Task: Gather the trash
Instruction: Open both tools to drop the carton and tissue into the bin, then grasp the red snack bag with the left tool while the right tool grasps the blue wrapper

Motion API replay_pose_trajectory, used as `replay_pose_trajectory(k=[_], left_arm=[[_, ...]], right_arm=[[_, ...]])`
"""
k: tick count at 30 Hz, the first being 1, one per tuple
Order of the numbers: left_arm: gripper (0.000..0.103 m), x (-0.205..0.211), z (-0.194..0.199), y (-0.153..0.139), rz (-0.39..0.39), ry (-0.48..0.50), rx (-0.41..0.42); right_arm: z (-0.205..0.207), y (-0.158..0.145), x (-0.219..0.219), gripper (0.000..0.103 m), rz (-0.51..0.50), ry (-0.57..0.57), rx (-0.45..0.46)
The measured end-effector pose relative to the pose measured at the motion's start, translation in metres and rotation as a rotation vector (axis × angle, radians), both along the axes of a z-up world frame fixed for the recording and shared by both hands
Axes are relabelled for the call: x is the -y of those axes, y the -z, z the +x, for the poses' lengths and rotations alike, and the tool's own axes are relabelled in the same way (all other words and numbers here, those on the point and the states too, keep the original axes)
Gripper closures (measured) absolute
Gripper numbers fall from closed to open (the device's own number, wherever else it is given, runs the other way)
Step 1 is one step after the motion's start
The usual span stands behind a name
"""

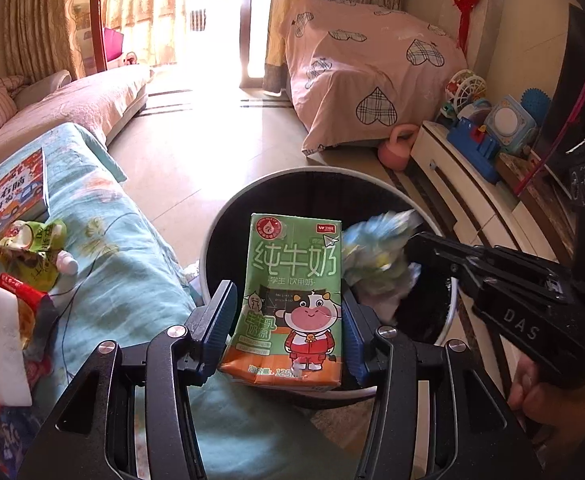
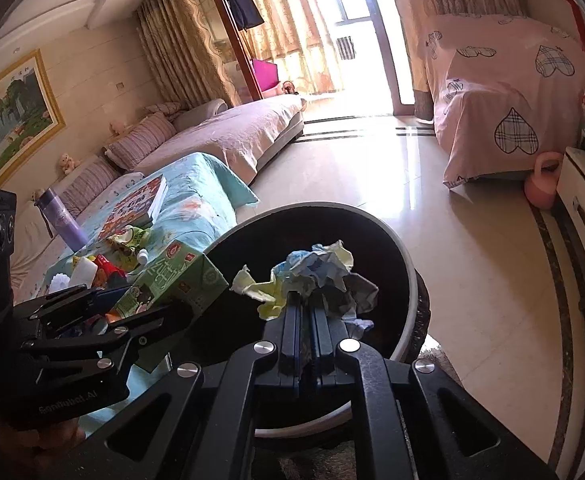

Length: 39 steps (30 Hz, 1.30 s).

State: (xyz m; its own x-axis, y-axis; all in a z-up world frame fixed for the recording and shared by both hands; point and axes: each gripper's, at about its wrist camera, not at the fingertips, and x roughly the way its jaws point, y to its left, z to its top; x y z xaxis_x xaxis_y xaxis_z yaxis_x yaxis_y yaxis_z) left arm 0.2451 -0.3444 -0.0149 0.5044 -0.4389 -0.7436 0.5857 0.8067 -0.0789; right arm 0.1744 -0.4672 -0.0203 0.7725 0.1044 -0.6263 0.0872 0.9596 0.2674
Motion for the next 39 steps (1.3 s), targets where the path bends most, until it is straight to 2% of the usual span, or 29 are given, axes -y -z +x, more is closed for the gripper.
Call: replay_pose_trajectory(k=[2, 4, 6, 8, 10, 12, 15, 25, 30, 37, 39], left_arm=[[0.04, -0.003, 0.0, 0.001, 0.001, -0.01, -0.002], [0.029, -0.01, -0.003, -0.001, -0.009, -0.022, 0.006], [0.028, -0.02, -0.008, -0.004, -0.026, -0.031, 0.011], [0.027, -0.032, -0.015, -0.004, -0.037, -0.041, 0.014], [0.026, -0.046, -0.024, -0.004, -0.046, -0.055, 0.015], [0.026, -0.064, -0.033, -0.002, -0.056, -0.073, 0.008], [0.026, -0.094, -0.047, 0.0, -0.068, -0.111, 0.002], [0.026, -0.22, -0.088, 0.001, -0.127, -0.322, -0.003], [0.026, -0.271, -0.102, 0.004, -0.122, -0.416, 0.006], [0.026, -0.314, -0.101, 0.016, -0.137, -0.501, -0.023], [0.026, -0.32, -0.1, 0.017, -0.131, -0.506, -0.022]], right_arm=[[-0.002, 0.0, 0.003, 0.094, 0.006, 0.008, -0.004], [-0.005, -0.001, 0.004, 0.087, 0.014, 0.019, 0.0], [-0.01, -0.002, 0.004, 0.068, 0.021, 0.021, 0.009], [-0.014, -0.003, 0.001, 0.06, 0.03, 0.018, 0.018], [-0.019, -0.005, -0.005, 0.057, 0.042, 0.009, 0.025], [-0.023, -0.005, -0.013, 0.043, 0.051, -0.001, 0.023], [-0.028, -0.006, -0.03, 0.029, 0.069, -0.026, 0.014], [-0.039, -0.003, -0.106, 0.017, 0.083, -0.109, -0.053], [-0.041, -0.001, -0.149, 0.003, 0.064, -0.125, -0.077], [-0.041, 0.006, -0.208, 0.003, 0.025, -0.271, -0.064], [-0.042, 0.009, -0.221, 0.004, 0.051, -0.293, -0.032]])
